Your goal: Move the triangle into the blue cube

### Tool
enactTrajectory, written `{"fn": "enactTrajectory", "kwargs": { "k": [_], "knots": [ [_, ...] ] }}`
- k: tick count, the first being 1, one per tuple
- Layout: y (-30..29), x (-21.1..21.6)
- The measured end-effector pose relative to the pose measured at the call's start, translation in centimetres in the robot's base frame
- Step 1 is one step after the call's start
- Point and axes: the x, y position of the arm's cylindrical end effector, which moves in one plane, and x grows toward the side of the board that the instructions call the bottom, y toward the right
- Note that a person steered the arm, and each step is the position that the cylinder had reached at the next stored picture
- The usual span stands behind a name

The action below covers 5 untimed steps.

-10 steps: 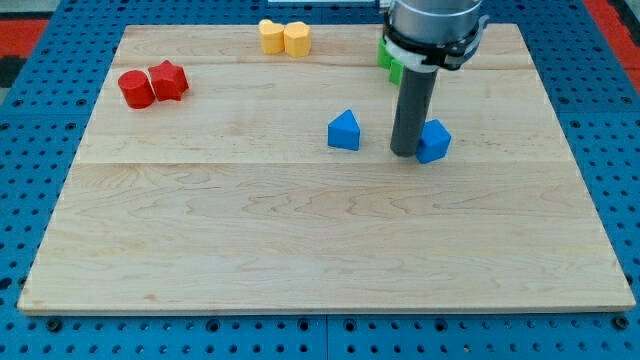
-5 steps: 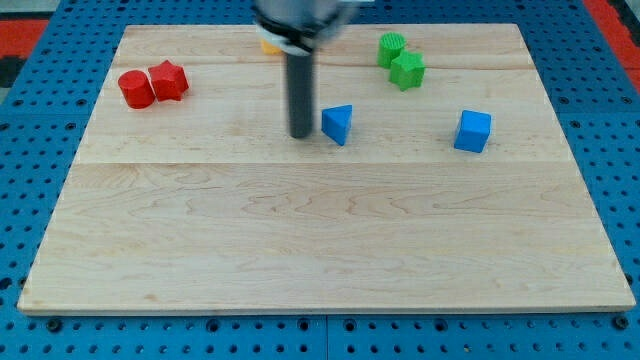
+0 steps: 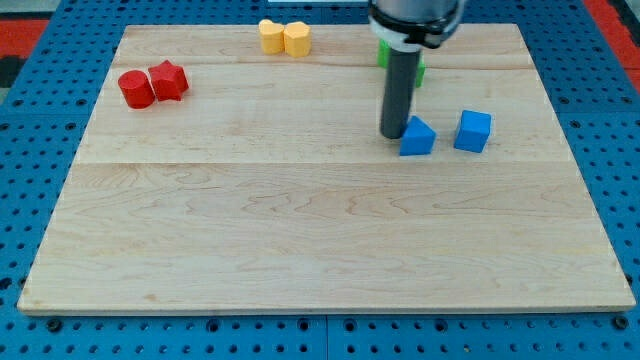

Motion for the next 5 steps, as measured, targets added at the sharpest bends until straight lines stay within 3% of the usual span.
{"fn": "enactTrajectory", "kwargs": {
  "k": [3,4,5],
  "knots": [
    [0.8,1.4],
    [4.1,1.3],
    [-0.1,-0.2]
  ]
}}
